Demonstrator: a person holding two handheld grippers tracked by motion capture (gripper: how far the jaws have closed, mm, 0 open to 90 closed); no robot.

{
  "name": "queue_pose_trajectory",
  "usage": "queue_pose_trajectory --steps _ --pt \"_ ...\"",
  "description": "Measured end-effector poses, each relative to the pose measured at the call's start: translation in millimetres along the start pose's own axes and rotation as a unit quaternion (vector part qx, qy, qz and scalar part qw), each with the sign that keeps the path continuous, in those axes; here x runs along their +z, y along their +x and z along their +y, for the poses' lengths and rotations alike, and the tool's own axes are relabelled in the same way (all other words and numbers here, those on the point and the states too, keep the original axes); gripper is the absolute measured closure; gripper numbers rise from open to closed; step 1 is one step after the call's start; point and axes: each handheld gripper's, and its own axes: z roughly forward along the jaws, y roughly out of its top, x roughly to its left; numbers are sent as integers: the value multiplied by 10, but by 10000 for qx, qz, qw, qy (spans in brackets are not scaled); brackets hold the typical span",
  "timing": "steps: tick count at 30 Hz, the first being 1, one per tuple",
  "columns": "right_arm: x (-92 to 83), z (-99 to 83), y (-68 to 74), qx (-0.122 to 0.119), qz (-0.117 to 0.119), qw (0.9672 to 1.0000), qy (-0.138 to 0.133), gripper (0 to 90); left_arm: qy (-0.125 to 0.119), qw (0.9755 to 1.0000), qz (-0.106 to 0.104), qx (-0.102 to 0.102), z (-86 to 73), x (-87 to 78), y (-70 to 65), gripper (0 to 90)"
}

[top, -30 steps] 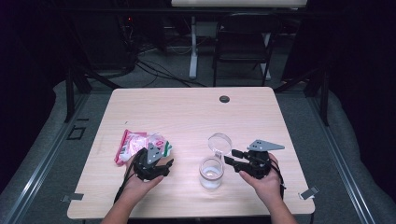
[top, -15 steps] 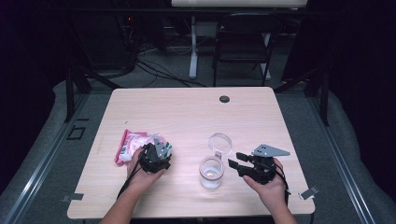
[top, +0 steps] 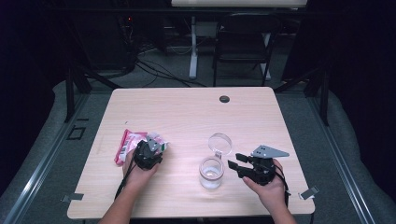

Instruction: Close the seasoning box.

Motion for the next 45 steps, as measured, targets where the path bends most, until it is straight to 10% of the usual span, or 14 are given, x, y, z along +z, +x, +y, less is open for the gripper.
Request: queue_pose_trajectory --steps 21,31,45 --pt "-24 -14 -16 70 2 10000 -35 524 -130 9970 -303 -704 -55 -42 233 796" --pt "-19 -18 -29 54 -1 10000 -6 523 -298 9917 -541 -1127 -57 -79 295 778" --pt "-16 -18 -19 36 -22 10000 -23 523 -285 9920 -428 -1149 -67 -108 348 900"
